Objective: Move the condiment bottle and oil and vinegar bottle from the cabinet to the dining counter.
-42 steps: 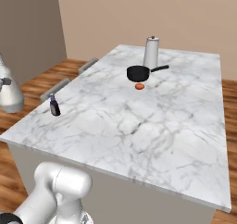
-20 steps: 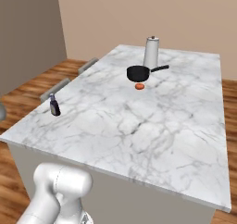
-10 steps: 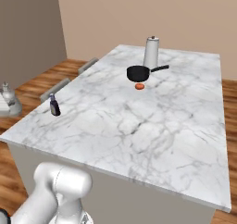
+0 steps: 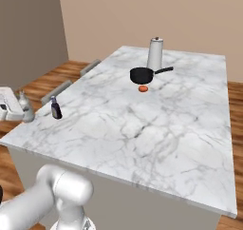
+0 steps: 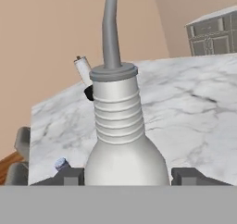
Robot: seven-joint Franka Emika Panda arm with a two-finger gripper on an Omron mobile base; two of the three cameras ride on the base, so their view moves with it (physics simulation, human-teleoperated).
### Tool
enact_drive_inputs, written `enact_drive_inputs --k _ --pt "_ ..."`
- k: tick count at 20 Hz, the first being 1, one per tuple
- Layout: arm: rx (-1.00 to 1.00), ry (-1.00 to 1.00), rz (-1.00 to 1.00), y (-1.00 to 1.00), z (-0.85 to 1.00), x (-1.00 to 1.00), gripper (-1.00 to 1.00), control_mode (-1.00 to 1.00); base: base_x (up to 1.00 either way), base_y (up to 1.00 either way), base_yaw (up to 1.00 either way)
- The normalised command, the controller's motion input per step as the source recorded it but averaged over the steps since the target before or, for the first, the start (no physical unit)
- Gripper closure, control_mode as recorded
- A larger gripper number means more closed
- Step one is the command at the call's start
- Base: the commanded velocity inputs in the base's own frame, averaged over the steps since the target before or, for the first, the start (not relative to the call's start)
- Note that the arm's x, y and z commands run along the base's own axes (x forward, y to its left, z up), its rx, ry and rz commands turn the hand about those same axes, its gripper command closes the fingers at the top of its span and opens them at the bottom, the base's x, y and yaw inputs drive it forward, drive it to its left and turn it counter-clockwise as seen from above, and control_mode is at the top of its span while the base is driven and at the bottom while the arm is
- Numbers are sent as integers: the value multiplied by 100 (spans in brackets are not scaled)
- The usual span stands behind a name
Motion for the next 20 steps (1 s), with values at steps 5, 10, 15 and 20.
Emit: enact_drive_inputs --k 5,10,15,20 --pt "-1 13 -5 27 -71 60 100 -100 0 0 0" --pt "-3 8 -4 30 -61 54 100 -100 0 0 0" --pt "-5 0 -3 26 -43 32 100 -100 0 0 0" --pt "-6 -1 -2 12 -39 13 100 -100 0 0 0"
